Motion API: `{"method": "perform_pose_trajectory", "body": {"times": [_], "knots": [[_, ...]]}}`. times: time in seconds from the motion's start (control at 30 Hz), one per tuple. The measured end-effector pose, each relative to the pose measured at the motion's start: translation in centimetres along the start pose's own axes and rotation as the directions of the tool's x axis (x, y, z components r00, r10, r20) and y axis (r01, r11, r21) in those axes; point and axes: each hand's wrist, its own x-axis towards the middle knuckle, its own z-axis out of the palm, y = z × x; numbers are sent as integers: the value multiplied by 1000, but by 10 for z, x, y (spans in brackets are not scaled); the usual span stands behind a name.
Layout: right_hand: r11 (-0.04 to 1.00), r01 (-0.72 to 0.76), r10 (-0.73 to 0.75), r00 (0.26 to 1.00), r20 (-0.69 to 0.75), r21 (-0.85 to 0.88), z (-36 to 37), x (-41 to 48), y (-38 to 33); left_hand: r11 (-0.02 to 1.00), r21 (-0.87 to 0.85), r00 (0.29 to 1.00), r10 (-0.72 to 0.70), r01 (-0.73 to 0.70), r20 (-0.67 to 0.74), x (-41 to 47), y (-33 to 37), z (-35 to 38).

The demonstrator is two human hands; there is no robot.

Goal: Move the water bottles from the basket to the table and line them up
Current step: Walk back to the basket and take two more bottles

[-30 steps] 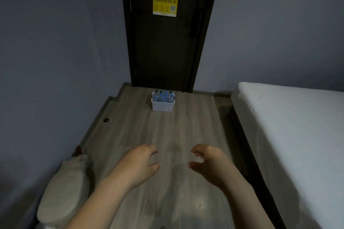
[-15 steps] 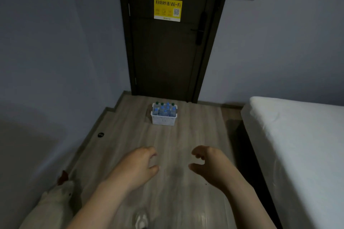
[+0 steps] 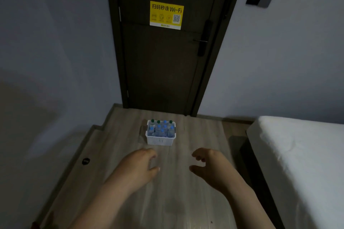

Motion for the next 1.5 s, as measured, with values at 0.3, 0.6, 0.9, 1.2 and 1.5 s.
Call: {"method": "perform_pose_trajectory", "body": {"times": [0.3,0.6,0.9,1.2,1.5], "knots": [[999,30,-30,999,12,-12,-16,120,-13,997,-66,999,-39,39,0,104,-36,-27],[998,59,-59,998,19,23,-32,262,12,995,-81,998,-57,55,-21,236,-50,-45],[996,83,-85,992,95,28,-81,426,44,984,-115,991,-131,133,32,403,-39,-65],[1000,23,-25,989,148,19,-75,558,73,974,-151,985,-159,167,68,521,-71,-57],[999,-38,36,987,159,9,29,664,118,981,-53,974,-175,184,147,650,-163,33]]}}
